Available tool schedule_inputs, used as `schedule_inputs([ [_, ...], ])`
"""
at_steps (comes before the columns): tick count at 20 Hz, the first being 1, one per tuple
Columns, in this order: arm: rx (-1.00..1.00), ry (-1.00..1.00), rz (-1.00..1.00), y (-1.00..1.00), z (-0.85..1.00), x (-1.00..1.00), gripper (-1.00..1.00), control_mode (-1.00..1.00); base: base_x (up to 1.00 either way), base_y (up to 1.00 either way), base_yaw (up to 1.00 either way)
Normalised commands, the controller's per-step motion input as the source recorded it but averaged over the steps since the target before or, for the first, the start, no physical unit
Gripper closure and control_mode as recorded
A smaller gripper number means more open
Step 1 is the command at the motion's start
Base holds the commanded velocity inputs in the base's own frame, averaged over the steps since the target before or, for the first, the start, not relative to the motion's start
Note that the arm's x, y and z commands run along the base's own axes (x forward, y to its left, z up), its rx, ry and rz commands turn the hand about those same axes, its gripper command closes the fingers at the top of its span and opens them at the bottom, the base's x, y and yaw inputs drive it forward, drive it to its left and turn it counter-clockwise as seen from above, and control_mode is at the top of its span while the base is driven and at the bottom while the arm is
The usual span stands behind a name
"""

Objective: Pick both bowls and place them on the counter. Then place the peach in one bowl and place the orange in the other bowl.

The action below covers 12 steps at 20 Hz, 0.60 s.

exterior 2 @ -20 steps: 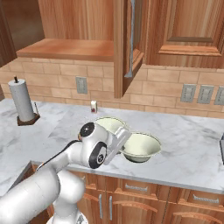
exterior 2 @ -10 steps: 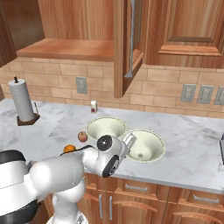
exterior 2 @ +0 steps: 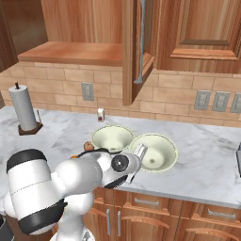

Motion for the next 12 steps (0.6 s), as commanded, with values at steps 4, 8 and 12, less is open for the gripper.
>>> schedule_inputs([
  [4, 0.0, 0.0, 0.07, -0.17, 0.04, 0.11, 1.0, -1.0, 0.0, 0.0, 0.0],
  [8, 0.0, 0.0, 0.03, -0.13, 0.1, 0.0, 1.0, -1.0, 0.0, 0.0, 0.0],
  [12, 0.0, 0.0, 0.0, -0.06, 0.1, 0.0, 1.0, -1.0, 0.0, 0.0, 0.0],
])
